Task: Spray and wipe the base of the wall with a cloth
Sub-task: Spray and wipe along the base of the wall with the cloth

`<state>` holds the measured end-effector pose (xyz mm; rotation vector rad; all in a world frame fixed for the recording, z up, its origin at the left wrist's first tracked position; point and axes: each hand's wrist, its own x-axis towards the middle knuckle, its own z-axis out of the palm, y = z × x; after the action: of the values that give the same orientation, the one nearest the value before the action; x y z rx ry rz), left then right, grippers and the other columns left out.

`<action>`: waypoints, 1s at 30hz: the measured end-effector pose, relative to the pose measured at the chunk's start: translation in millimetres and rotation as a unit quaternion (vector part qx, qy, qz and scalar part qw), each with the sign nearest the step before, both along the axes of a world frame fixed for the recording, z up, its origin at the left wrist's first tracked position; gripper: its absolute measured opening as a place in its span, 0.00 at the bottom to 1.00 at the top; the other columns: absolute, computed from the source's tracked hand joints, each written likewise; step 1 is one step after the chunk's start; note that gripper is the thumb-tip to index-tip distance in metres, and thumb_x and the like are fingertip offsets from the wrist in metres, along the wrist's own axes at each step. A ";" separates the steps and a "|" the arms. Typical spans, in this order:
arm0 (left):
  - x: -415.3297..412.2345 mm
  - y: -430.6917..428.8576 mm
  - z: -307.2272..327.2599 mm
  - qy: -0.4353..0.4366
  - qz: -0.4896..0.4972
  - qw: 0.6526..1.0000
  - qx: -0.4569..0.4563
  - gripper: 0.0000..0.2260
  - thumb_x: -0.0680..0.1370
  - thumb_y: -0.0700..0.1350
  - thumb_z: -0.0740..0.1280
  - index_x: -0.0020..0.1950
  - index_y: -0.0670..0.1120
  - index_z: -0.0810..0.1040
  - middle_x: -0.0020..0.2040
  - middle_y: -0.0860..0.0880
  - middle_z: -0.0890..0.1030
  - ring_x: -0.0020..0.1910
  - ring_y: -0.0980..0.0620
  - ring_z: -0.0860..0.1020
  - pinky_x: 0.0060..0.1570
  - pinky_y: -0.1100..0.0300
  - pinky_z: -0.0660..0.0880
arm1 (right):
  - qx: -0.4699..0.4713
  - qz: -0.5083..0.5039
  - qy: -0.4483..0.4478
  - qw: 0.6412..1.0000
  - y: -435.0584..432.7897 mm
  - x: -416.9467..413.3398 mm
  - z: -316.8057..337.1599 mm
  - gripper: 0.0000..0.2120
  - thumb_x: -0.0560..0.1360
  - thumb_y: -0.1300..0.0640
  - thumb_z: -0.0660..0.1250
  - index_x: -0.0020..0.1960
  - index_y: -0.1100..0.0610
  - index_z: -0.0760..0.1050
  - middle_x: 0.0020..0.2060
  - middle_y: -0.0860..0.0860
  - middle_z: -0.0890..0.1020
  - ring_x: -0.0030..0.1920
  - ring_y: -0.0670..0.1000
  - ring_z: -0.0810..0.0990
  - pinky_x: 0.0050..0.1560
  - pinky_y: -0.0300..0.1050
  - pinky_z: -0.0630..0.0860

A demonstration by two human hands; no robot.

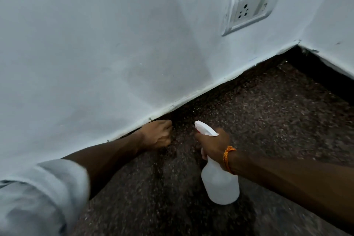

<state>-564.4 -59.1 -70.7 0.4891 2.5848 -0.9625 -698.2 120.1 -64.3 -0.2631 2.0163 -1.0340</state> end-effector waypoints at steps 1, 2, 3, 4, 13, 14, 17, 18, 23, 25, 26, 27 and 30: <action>17.3 -4.7 -5.3 -0.017 0.008 1.000 0.000 0.06 0.65 0.42 0.73 0.29 0.48 0.78 0.29 0.51 0.76 0.36 0.47 0.74 0.38 0.56 0.66 | 0.001 0.004 -0.002 1.000 -0.2 -0.5 -0.2 0.16 0.73 0.53 0.73 0.53 0.64 0.79 0.34 0.60 0.84 0.29 0.54 0.82 0.32 0.46 0.79; 36.0 -9.5 -9.5 -0.030 0.011 0.999 -0.001 0.08 0.64 0.42 0.73 0.28 0.48 0.77 0.29 0.52 0.75 0.36 0.47 0.73 0.38 0.56 0.66 | 0.003 0.004 -0.008 1.000 -0.8 0.0 -0.5 0.19 0.72 0.52 0.73 0.57 0.63 0.78 0.39 0.61 0.85 0.34 0.56 0.84 0.35 0.48 0.81; 54.2 -14.6 -10.2 -0.033 0.011 0.999 -0.001 0.08 0.64 0.42 0.73 0.28 0.48 0.76 0.28 0.52 0.74 0.37 0.47 0.72 0.37 0.56 0.67 | 0.006 0.005 -0.016 1.000 -1.6 1.8 0.0 0.21 0.72 0.51 0.74 0.60 0.62 0.76 0.43 0.62 0.85 0.37 0.58 0.84 0.38 0.50 0.83; 68.7 -19.2 -6.4 -0.020 0.012 1.000 -0.001 0.08 0.66 0.41 0.73 0.29 0.47 0.76 0.29 0.51 0.75 0.37 0.47 0.72 0.38 0.55 0.65 | 0.005 0.006 -0.022 1.000 -2.5 4.1 0.5 0.21 0.72 0.52 0.74 0.60 0.61 0.74 0.43 0.63 0.85 0.37 0.58 0.84 0.36 0.50 0.83; 6.4 -9.7 -3.1 0.072 0.050 0.996 0.035 0.10 0.76 0.40 0.61 0.41 0.43 0.82 0.38 0.47 0.81 0.41 0.46 0.76 0.40 0.55 0.73 | -0.028 0.004 -0.064 0.998 -11.7 28.6 22.6 0.12 0.74 0.56 0.72 0.37 0.57 0.71 0.32 0.65 0.82 0.33 0.60 0.80 0.42 0.54 0.81; -2.6 -7.7 -6.4 0.052 0.045 0.997 0.032 0.09 0.75 0.41 0.63 0.39 0.44 0.81 0.37 0.48 0.81 0.40 0.45 0.75 0.38 0.55 0.71 | -0.025 0.011 -0.053 0.998 -13.0 28.7 22.6 0.12 0.71 0.53 0.72 0.37 0.57 0.71 0.34 0.65 0.84 0.34 0.60 0.82 0.45 0.54 0.83; 5.7 -5.7 -12.9 0.023 0.061 0.998 0.023 0.12 0.71 0.39 0.59 0.31 0.47 0.79 0.32 0.50 0.78 0.37 0.46 0.75 0.40 0.54 0.65 | -0.014 0.035 -0.028 0.999 -15.1 27.5 22.0 0.14 0.70 0.49 0.72 0.36 0.57 0.72 0.36 0.64 0.86 0.36 0.58 0.84 0.50 0.58 0.85; 23.4 -7.0 -13.2 0.020 0.065 0.998 0.017 0.15 0.70 0.39 0.56 0.29 0.48 0.78 0.29 0.50 0.77 0.36 0.46 0.75 0.39 0.54 0.63 | -0.018 0.039 -0.025 0.999 -15.8 29.0 21.1 0.14 0.69 0.49 0.73 0.37 0.56 0.71 0.37 0.64 0.86 0.37 0.59 0.84 0.49 0.59 0.85; 147.8 -14.6 11.5 0.020 0.105 0.994 0.010 0.09 0.66 0.39 0.63 0.27 0.47 0.80 0.27 0.49 0.78 0.36 0.43 0.78 0.43 0.55 0.67 | -0.005 0.071 -0.003 0.997 -23.9 40.9 23.9 0.12 0.73 0.51 0.73 0.46 0.57 0.75 0.39 0.62 0.85 0.34 0.58 0.83 0.39 0.47 0.84; 190.5 -17.2 30.4 0.054 0.156 0.986 0.008 0.14 0.68 0.35 0.58 0.35 0.41 0.84 0.34 0.43 0.82 0.39 0.41 0.81 0.43 0.52 0.77 | 0.001 0.085 -0.004 0.996 -26.2 48.1 25.2 0.11 0.77 0.55 0.70 0.53 0.62 0.75 0.34 0.60 0.82 0.27 0.52 0.78 0.28 0.39 0.77; 205.4 -19.2 36.7 0.072 0.184 0.980 0.016 0.15 0.70 0.33 0.56 0.39 0.37 0.84 0.37 0.40 0.83 0.39 0.40 0.81 0.39 0.52 0.80 | -0.005 0.088 -0.005 0.996 -28.0 53.9 25.5 0.12 0.77 0.56 0.70 0.54 0.63 0.75 0.32 0.59 0.82 0.25 0.52 0.77 0.28 0.40 0.76; 214.5 -20.3 40.3 0.088 0.200 0.976 0.025 0.16 0.72 0.33 0.55 0.43 0.35 0.83 0.40 0.38 0.83 0.39 0.40 0.81 0.37 0.52 0.80 | -0.011 0.089 -0.001 0.996 -29.7 59.3 26.0 0.12 0.76 0.57 0.70 0.53 0.65 0.75 0.30 0.59 0.81 0.25 0.52 0.77 0.30 0.43 0.78; 222.7 -22.4 43.1 0.133 0.177 0.974 0.045 0.15 0.75 0.34 0.55 0.47 0.33 0.82 0.44 0.36 0.83 0.41 0.40 0.81 0.37 0.53 0.81 | -0.017 0.104 0.016 0.994 -35.6 81.9 27.9 0.09 0.75 0.57 0.71 0.47 0.64 0.76 0.28 0.59 0.81 0.24 0.53 0.77 0.32 0.47 0.79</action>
<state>-341.7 -81.5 -27.6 -0.0901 2.8264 -0.8339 -616.3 84.5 -36.4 -0.5007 1.9536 -0.9373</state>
